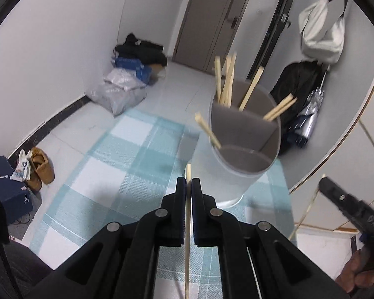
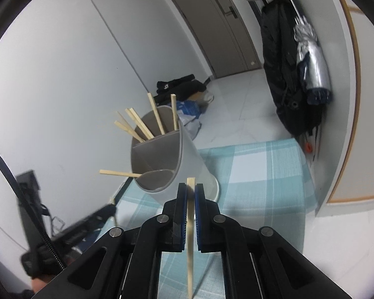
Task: Organize utensils
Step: 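Carry both chopsticks up over the white holder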
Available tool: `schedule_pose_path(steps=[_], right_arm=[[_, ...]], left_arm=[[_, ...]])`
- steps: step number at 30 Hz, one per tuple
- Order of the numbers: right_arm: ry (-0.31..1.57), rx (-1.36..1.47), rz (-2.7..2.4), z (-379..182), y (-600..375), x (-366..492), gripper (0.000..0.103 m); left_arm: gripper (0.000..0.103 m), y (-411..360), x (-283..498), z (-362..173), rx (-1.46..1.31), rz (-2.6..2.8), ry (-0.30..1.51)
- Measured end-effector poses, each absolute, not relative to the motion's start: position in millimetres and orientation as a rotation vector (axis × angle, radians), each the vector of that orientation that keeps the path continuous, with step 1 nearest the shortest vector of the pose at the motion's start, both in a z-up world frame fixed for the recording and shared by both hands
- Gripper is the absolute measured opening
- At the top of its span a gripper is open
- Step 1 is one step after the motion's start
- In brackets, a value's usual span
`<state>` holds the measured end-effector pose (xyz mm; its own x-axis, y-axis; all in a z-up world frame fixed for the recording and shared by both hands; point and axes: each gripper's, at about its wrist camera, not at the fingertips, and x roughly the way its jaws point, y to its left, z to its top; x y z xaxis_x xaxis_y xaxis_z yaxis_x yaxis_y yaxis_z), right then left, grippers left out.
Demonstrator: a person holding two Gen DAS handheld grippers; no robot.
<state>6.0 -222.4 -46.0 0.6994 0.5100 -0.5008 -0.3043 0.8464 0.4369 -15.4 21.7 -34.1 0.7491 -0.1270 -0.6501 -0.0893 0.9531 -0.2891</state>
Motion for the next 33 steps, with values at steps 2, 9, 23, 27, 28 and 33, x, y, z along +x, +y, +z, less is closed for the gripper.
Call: schedule_pose_path(steps=[2, 9, 23, 27, 28, 33], right_arm=[[0.638, 0.321, 0.456, -43, -219, 2, 0.005], [0.588, 0.241, 0.439, -33, -205, -9, 0.005], [0.507, 0.202, 0.419, -11, -203, -20, 0.005], [0.484, 0.235, 0.425, -1, -208, -19, 0.005], [0.470, 0.246, 0.429, 3, -210, -20, 0.005], [0.408, 0.273, 0.445, 34, -217, -19, 0.005]], left_arm=[[0.001, 21, -15, -28, -0.315, -0.033, 0.696], [0.001, 16, -24, -2, -0.246, -0.095, 0.612], [0.001, 2, -34, 37, -0.145, -0.223, 0.551], [0.001, 0, -31, 56, -0.149, -0.251, 0.524], [0.001, -1, -30, 62, -0.149, -0.260, 0.517], [0.001, -7, -19, 88, -0.155, -0.297, 0.488]])
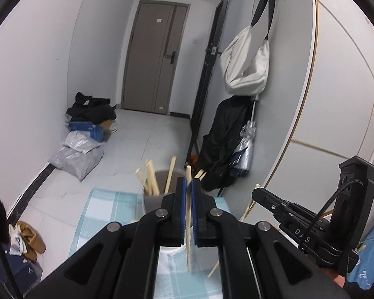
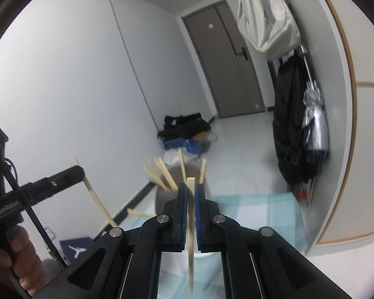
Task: Organize utensils
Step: 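Carry both chopsticks up over the white holder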
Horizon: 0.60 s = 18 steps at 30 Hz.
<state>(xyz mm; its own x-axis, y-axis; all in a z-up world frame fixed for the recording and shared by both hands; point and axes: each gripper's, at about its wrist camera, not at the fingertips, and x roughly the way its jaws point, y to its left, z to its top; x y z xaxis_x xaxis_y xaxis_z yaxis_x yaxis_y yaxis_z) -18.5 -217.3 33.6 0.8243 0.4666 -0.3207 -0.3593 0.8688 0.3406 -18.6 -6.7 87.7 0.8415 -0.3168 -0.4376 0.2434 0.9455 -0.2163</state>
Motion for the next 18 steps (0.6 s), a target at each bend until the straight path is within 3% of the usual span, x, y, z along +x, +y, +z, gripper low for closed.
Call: schedule_pose_path(steps=[10, 18], right_arm=[[0.275, 0.232, 0.526, 111, -211, 3, 0.005], [0.188, 0.176, 0.518, 152, -198, 46, 0.005]], left_arm=[[0.001, 14, 19, 150, -0.240, -0.320, 0.394], [0.001, 19, 59, 153, -0.209, -0.298, 0.385]])
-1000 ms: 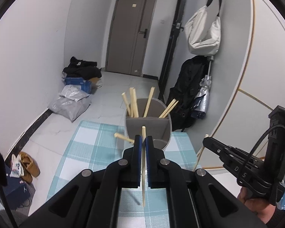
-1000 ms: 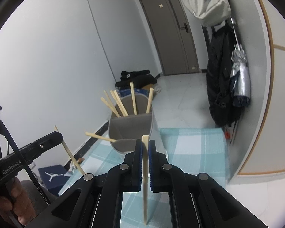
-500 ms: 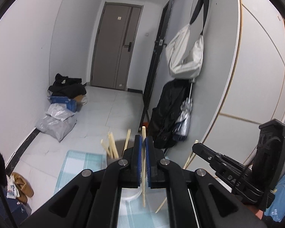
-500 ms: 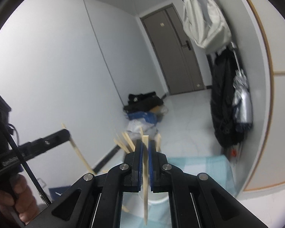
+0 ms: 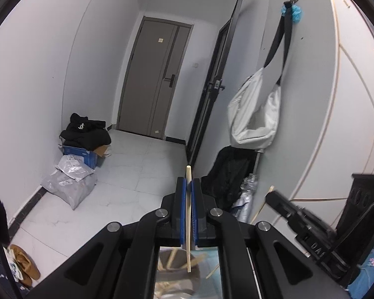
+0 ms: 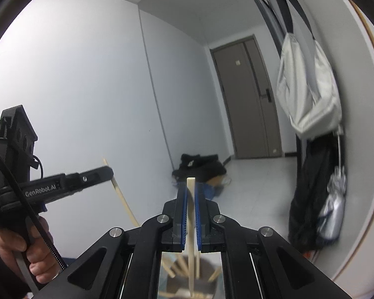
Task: Organize utensils
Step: 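Carry both chopsticks up over the white holder, then open both grippers to drop the chopsticks into the holder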
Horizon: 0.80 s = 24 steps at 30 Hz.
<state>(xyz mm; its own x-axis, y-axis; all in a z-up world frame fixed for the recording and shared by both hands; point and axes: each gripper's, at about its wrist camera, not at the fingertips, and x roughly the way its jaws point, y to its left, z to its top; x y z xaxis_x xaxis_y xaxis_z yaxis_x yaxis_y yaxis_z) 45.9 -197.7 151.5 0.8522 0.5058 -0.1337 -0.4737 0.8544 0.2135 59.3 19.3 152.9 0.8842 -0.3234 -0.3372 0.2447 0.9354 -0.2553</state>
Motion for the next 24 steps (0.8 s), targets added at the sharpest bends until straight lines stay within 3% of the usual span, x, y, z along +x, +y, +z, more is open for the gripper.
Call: schedule_pose_path(steps=[11, 24], right_arm=[[0.221, 0.110, 0.523, 116, -170, 116, 0.005], [0.287, 0.083, 0.580, 65, -166, 134, 0.005]], left_arm=[[0.001, 17, 104, 104, -0.118, -0.313, 0.467], [0.001, 8, 121, 76, -0.084, -0.363, 0.547]])
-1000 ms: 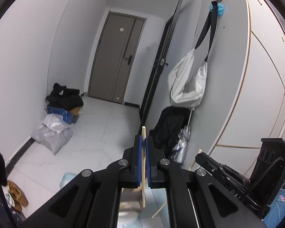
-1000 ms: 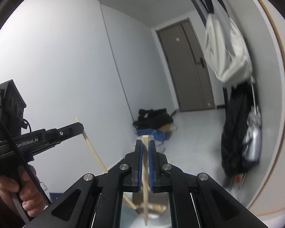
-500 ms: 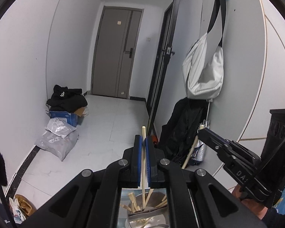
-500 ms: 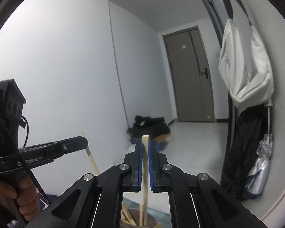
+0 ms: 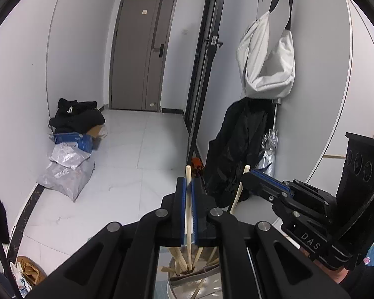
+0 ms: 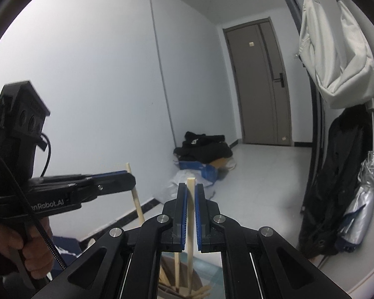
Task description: Organize utensils
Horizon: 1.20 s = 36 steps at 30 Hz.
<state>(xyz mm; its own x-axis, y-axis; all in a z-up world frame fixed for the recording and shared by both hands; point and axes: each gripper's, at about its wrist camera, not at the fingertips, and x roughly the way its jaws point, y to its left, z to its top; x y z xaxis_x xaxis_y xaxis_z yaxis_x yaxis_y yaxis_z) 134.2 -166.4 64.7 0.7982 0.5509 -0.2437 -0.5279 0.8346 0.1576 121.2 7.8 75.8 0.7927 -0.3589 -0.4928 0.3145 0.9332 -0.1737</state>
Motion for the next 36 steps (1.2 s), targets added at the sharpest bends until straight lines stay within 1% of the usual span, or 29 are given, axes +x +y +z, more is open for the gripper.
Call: schedule_pose_path(steps=[8, 10, 14, 17, 18, 19, 20, 21, 22, 23, 24, 25, 26, 27, 28, 30, 32, 34, 36], right_arm=[[0.373, 0.114, 0.600, 40, -166, 136, 0.005], [0.392, 0.113, 0.611, 34, -165, 134, 0.008], [0.430, 0.130, 0.609, 25, -169, 128, 0.008], [0.460, 0.154, 0.587, 21, -177, 122, 0.010], [0.459, 0.157, 0.583, 24, -180, 121, 0.013], [0.454, 0.158, 0.571, 25, -182, 118, 0.022], [0.449, 0.159, 0.559, 28, -185, 113, 0.028], [0.443, 0.165, 0.553, 30, -187, 109, 0.040], [0.432, 0.173, 0.541, 34, -191, 104, 0.050], [0.419, 0.176, 0.522, 38, -193, 99, 0.056], [0.408, 0.176, 0.507, 41, -195, 94, 0.065], [0.399, 0.172, 0.497, 44, -196, 90, 0.068], [0.389, 0.163, 0.491, 48, -196, 84, 0.069], [0.381, 0.149, 0.485, 52, -196, 78, 0.072], [0.378, 0.140, 0.479, 54, -194, 74, 0.077], [0.362, 0.123, 0.463, 60, -194, 63, 0.081], [0.344, 0.118, 0.454, 66, -194, 51, 0.083], [0.336, 0.118, 0.444, 68, -195, 45, 0.087], [0.319, 0.116, 0.430, 72, -197, 34, 0.088]], left_arm=[[0.001, -4, 121, 55, -0.065, -0.408, 0.646], [0.001, -6, 124, 47, -0.067, -0.423, 0.682], [0.002, -9, 125, 38, -0.052, -0.430, 0.736], [0.002, -1, 120, 42, -0.080, -0.382, 0.733], [0.006, 2, 118, 45, -0.086, -0.352, 0.734], [0.008, 5, 116, 48, -0.099, -0.334, 0.733], [0.017, 7, 115, 50, -0.108, -0.322, 0.731], [0.029, 10, 111, 54, -0.118, -0.302, 0.720], [0.036, 11, 109, 55, -0.123, -0.292, 0.711], [0.050, 14, 104, 59, -0.129, -0.268, 0.689], [0.063, 16, 99, 63, -0.132, -0.251, 0.669], [0.068, 17, 93, 67, -0.133, -0.229, 0.640], [0.075, 18, 91, 69, -0.133, -0.216, 0.625], [0.079, 19, 85, 73, -0.133, -0.199, 0.603], [0.080, 19, 80, 76, -0.134, -0.185, 0.587], [0.083, 20, 74, 80, -0.131, -0.169, 0.570], [0.086, 19, 67, 83, -0.127, -0.152, 0.551], [0.091, 18, 55, 89, -0.125, -0.135, 0.525], [0.096, 19, 47, 92, -0.123, -0.123, 0.498]])
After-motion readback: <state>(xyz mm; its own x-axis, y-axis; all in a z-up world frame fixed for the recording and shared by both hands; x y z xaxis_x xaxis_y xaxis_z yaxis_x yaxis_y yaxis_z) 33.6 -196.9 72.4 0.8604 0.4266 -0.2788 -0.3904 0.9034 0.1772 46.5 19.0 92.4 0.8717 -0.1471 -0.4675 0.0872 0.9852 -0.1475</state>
